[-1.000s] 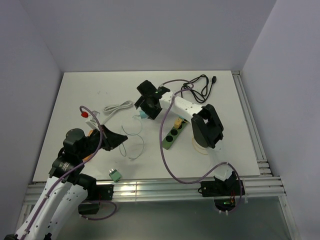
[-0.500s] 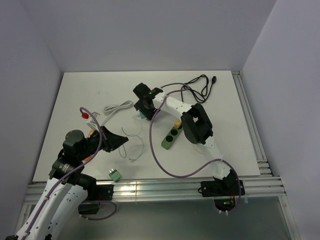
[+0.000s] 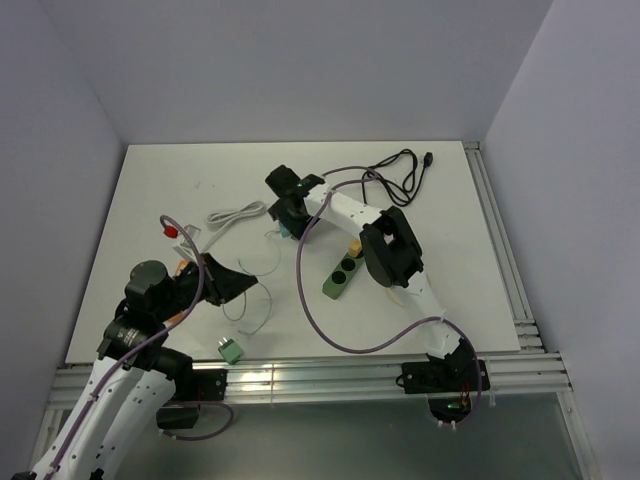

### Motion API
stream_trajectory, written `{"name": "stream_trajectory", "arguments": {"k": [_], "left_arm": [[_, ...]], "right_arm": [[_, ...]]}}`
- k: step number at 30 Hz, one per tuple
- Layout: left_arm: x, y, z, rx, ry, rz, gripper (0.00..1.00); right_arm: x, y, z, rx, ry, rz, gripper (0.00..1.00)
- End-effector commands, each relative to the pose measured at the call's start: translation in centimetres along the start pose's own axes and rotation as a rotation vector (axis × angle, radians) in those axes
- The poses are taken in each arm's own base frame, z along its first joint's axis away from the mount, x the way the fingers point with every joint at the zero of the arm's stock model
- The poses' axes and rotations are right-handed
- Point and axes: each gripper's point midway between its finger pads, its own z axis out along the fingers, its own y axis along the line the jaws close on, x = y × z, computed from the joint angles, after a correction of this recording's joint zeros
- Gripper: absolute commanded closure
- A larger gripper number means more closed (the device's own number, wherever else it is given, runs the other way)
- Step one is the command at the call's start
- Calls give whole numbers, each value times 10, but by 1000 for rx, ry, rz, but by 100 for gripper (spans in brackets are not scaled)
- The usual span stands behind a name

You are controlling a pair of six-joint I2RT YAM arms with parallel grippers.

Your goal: Insert the plug

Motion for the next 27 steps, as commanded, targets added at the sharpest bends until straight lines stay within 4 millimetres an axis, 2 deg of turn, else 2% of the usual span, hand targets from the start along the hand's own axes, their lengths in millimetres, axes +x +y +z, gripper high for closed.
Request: {"name": "stream_trajectory", "arguments": {"k": [1,7,8,10,11,14,16,17,19,21,22,23,24,25,27], "left_arm": [[-7,-18,-6,61,-23,26,84],[-6,-18,-7,59,-21,26,78],[-5,-18,-7,58,-20,30,78],[-5,-16,-7,53,-19,27,76],[-4,-16,-7,52,-19,28,74],[-3,-14,-7,46,-19,27,57],[-4,-14,-8,43,-20,31,45],[-4,-13,-8,39,-23,36,41],[-8,-16,-10,39,-36,44,34],[-9,-17,-11,34,-40,45,30],[-12,-22,-13,41,-44,47,23],[-12,-23,-13,44,-43,46,17],[-13,-25,-14,47,-40,46,11],[-16,-31,-17,55,-46,52,10],[-17,-35,-20,58,-47,54,8]], "right_arm": [[-8,-15,12,66,-29,18,26],[-8,-20,15,56,-30,1,45],[-7,-19,15,50,-22,-9,54],[-4,-10,13,11,-2,-33,61],[-3,-7,12,-5,5,-50,70],[-4,11,0,-84,9,-101,80],[-3,14,-4,-115,10,-172,88],[-7,25,-15,-165,4,-187,92],[-8,34,-27,-232,-5,-263,100],[-9,44,-47,-315,-5,-302,100],[-9,39,-49,-325,-11,-354,100],[-11,51,-69,-395,-21,-370,100],[-10,54,-79,-432,-22,-397,100],[-12,53,-86,-453,-37,-449,100],[-13,50,-111,-501,-62,-509,100]]}}
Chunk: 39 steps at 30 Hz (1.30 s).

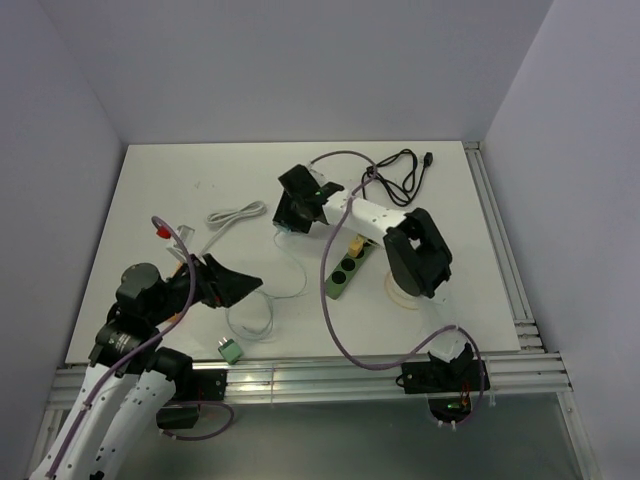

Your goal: Insert the plug

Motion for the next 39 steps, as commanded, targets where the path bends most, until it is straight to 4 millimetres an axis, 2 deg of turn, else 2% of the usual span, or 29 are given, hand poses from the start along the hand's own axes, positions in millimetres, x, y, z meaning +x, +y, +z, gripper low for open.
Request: {"name": "stream_trajectory", "arguments": {"k": [1,3,4,5,6,7,8,9,10,11,12,13,14,15,16,17,19,20,23,24,25,27,30,34,36,39], "left_arm": [[-18,-31,-13,67,-53,55,3],[-18,-36,-19,76,-63,66,1],[-20,-40,-22,81,-71,73,1],[-21,-40,-24,76,-79,74,1],[-22,-42,-26,79,-86,74,1],[-24,-45,-30,78,-98,76,1],[-26,-46,-32,67,-113,69,2],[-28,-46,-34,58,-123,63,3],[-31,-48,-37,49,-131,59,3],[-32,-48,-38,38,-133,50,4],[-36,-51,-39,31,-140,46,4],[-35,-48,-38,11,-129,29,4],[-36,-48,-38,1,-125,13,4],[-37,-47,-36,-10,-114,-2,4],[-35,-47,-34,-8,-99,-12,3],[-35,-48,-32,-2,-92,-39,2],[-27,-47,-24,18,-39,-79,0],[-23,-48,-21,31,-15,-106,0],[-13,-43,-8,56,63,-150,1],[-10,-39,-2,57,91,-164,1],[-6,-44,-1,89,126,-162,1],[-3,-43,6,107,165,-161,4],[1,-42,10,121,203,-158,4],[4,-46,17,165,224,-174,4],[6,-42,23,146,238,-184,4],[16,-42,33,140,282,-179,5]], "right_arm": [[-36,56,-76,-255,-135,-163,100],[-34,54,-100,-309,-158,-215,100],[-25,40,-99,-294,-149,-234,100],[-28,48,-123,-358,-174,-246,100],[-25,47,-132,-385,-181,-283,100],[-10,36,-131,-396,-145,-311,100],[-12,42,-155,-450,-180,-334,100],[-7,40,-163,-471,-186,-392,100],[11,27,-162,-463,-161,-432,100],[12,31,-185,-509,-192,-460,100],[20,27,-192,-522,-196,-508,100],[34,13,-191,-512,-173,-535,100],[42,14,-211,-552,-188,-562,100],[48,10,-218,-565,-192,-597,100],[62,-4,-216,-557,-171,-620,100],[68,-3,-236,-610,-190,-641,100],[84,-20,-239,-626,-175,-682,100],[84,-22,-253,-660,-201,-693,100],[98,-31,-273,-727,-231,-747,100],[110,-37,-275,-754,-210,-789,100],[113,-36,-286,-793,-219,-807,100],[126,-40,-293,-833,-187,-859,100],[134,-40,-301,-853,-149,-908,100],[146,-36,-301,-838,-103,-963,100],[149,-35,-301,-836,-97,-974,100],[152,-29,-303,-850,-96,-982,100]]}}
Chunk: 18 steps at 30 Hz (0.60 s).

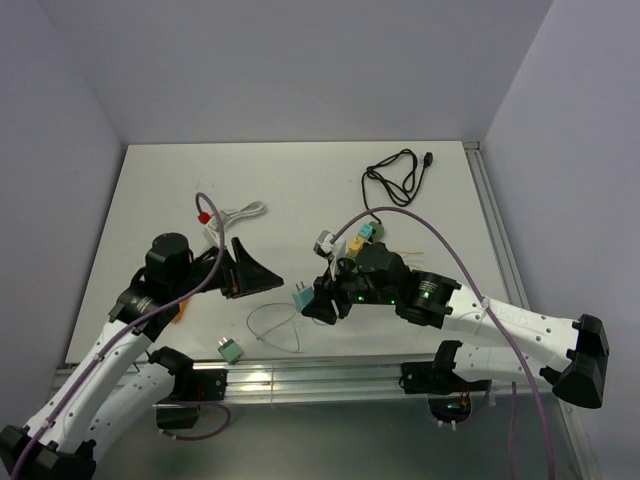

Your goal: Insert the plug

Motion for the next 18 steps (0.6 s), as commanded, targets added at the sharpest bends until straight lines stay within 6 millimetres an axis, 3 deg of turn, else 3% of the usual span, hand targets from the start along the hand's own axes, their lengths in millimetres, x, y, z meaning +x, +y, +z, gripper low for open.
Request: {"name": "stream_trajectory", "arguments": {"k": [1,5,10,18], "left_arm": [[8,-11,13,50,54,43,5],[26,-6,32,40,139,33,7],[38,0,40,32,189,27,11],[44,0,48,68,234,6,30]], "right_arm": [[-27,17,-3,-46,-52,-57,100],[-31,24,-1,-41,-57,-72,100],[-34,31,-5,-58,-71,-82,100],[-32,32,-8,-46,-69,-97,100]]}}
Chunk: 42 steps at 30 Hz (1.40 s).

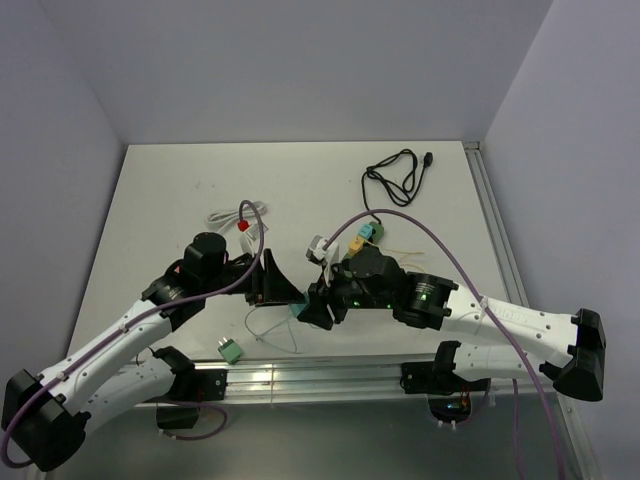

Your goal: Insert the plug

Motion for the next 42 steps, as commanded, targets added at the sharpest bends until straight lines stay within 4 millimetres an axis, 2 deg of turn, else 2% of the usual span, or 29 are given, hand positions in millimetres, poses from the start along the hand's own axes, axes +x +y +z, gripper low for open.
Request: {"name": "stream_trajectory", "arguments": {"k": [1,7,10,11,14,16,17,19,21,22,24,26,29,30,32,33,34,35,36,37,38,40,42], "left_arm": [[1,-11,5,59,22,30,31],[10,-12,6,89,57,23,43],[16,-15,7,118,90,22,57],[19,-14,6,125,100,19,71],[23,-23,3,181,114,35,100],[22,-27,2,200,103,41,100],[21,-29,1,210,95,49,100],[14,-34,0,225,55,59,100],[9,-41,-2,241,13,78,100],[4,-43,-2,245,-16,95,100],[-11,-49,-4,234,-98,134,100],[-22,-56,-6,249,-168,157,100],[-32,-66,-9,295,-232,157,100],[-38,-69,-11,304,-262,139,100],[-44,-78,-15,342,-307,141,100],[-50,-80,-16,348,-338,119,100],[-53,-83,-18,359,-359,112,100],[-55,-85,-21,369,-377,105,100],[-62,-89,-25,387,-421,87,100],[-65,-92,-27,398,-440,76,100],[-66,-93,-30,412,-459,67,100],[-70,-100,-37,456,-497,39,100],[-70,-102,-40,476,-505,6,100]], "right_arm": [[-33,11,-13,-7,-96,-47,100],[-35,11,-14,-1,-101,-57,100],[-37,9,-15,13,-106,-58,100],[-38,8,-16,19,-109,-58,100],[-40,6,-18,41,-114,-48,100],[-39,-1,-18,77,-113,-32,99],[-39,-2,-18,86,-113,-16,95],[-39,-16,-21,174,-118,27,63],[-44,-21,-30,225,-144,99,47],[-48,-29,-36,282,-173,130,45],[-51,-26,-49,286,-224,238,39],[-50,-23,-57,276,-256,348,39],[-62,-15,-78,227,-364,473,41],[-67,-11,-90,206,-410,508,42],[-71,-3,-94,138,-461,595,43],[-75,3,-101,88,-499,623,44],[-90,14,-106,0,-565,665,44],[-80,15,-96,-35,-556,685,44],[-81,23,-96,-98,-564,693,44],[-94,30,-100,-167,-618,728,44],[-86,27,-92,-173,-609,748,42],[-93,24,-89,-186,-650,786,40],[-91,22,-78,-185,-645,803,39]]}}
